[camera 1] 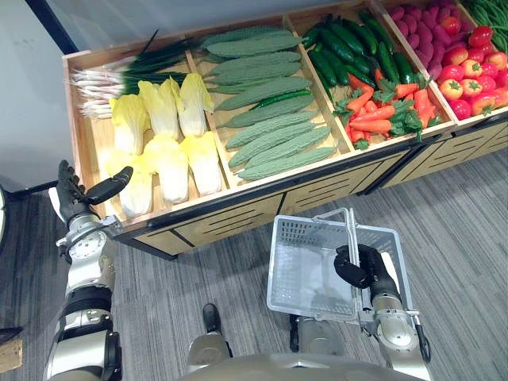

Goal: Pick vegetable in the basket

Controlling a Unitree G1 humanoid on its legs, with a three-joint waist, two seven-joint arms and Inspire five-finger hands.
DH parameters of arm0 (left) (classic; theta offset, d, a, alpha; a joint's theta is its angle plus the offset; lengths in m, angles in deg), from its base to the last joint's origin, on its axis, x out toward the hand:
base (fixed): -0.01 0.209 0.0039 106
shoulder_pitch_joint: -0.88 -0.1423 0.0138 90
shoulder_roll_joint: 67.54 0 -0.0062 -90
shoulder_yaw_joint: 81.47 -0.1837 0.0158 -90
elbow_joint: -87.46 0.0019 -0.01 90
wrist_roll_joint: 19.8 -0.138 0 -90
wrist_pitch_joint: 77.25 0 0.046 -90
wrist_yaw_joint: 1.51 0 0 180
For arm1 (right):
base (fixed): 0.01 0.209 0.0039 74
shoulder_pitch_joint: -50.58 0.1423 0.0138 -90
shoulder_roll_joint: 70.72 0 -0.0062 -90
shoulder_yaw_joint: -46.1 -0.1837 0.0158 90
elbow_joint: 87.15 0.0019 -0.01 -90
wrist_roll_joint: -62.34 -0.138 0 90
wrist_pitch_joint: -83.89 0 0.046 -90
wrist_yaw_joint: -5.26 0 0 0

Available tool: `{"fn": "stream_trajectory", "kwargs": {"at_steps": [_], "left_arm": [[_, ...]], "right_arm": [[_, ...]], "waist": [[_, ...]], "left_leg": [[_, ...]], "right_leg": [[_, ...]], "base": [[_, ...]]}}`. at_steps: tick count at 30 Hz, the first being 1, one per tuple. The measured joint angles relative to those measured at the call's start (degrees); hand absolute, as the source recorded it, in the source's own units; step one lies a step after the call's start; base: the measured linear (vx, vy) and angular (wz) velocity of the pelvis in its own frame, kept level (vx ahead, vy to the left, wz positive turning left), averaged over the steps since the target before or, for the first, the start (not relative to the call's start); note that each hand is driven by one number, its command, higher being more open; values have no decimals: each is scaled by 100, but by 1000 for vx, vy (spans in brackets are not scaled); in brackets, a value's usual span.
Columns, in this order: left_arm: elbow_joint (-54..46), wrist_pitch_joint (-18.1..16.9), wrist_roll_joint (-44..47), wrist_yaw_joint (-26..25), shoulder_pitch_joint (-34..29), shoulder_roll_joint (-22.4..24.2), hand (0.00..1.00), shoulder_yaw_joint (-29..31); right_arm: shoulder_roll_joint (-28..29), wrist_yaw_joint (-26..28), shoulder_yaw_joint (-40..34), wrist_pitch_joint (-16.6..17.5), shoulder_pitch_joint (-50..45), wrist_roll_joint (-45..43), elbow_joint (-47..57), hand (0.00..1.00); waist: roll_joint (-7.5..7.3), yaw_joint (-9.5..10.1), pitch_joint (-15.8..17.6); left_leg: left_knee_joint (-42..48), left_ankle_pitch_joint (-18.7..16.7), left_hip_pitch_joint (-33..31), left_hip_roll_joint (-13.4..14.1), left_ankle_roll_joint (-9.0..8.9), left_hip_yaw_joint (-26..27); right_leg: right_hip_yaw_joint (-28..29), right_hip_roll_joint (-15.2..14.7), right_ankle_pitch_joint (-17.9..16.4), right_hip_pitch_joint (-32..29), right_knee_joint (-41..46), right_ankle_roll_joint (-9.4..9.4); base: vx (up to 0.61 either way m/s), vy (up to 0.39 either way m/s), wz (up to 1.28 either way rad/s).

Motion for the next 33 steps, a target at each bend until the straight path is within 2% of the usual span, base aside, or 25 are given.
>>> {"fn": "stream_trajectory", "kwargs": {"at_steps": [3,6,7,14,18,22,23,27,33], "left_arm": [[166,1,-18,16,3,-8,100,0],[784,75,-245,166,160,-99,100,-96],[800,-2,-322,136,190,-103,100,-101],[1651,-42,-462,237,829,-499,100,-193],[1956,-19,-486,235,1166,-804,100,-299],[2037,-13,-690,235,1337,-904,100,-326],[2034,-16,-731,236,1376,-928,0,-332],[2040,9,-886,367,1553,-1014,0,-339],[2116,133,-880,791,1712,-1194,0,-441]], "right_arm": [[0,2,23,4,42,-2,0,0],[0,5,167,14,144,-5,1,0],[0,5,191,15,158,-5,1,0],[-1,33,473,19,329,-15,74,0],[-4,35,547,23,408,-18,136,0],[-8,37,562,23,470,-32,136,0],[-8,38,563,24,490,-50,137,0],[-7,77,570,23,508,-50,136,0],[2,162,573,21,610,-42,136,0]], "waist": [[-47,7,71],[-111,2,213],[-123,11,224],[-130,46,352],[-224,61,456],[-274,80,548],[-276,73,557],[-311,152,616],[-352,136,638]], "left_leg": [[1,0,-57,-3,0,46],[2,0,-72,0,0,143],[2,1,-94,2,0,159],[-6,59,-236,106,-39,334],[-21,120,-285,235,-133,427],[-22,141,-312,276,-137,441],[-22,157,-371,272,-130,440],[-21,200,-353,260,-166,444],[-21,213,-323,221,-139,426]], "right_leg": [[55,4,0,-105,28,0],[168,26,0,-223,94,-1],[189,32,0,-259,108,-2],[399,170,22,-557,198,-47],[509,306,38,-686,201,-74],[588,362,66,-732,193,-97],[613,368,86,-788,186,-98],[636,365,163,-775,179,-68],[655,335,285,-673,35,-75]], "base": [[16,3,-9],[6,1,-15],[-4,-3,-11],[-27,-13,-14],[-57,-31,-12],[-43,-18,-5],[0,0,0],[0,0,0],[0,0,0]]}}
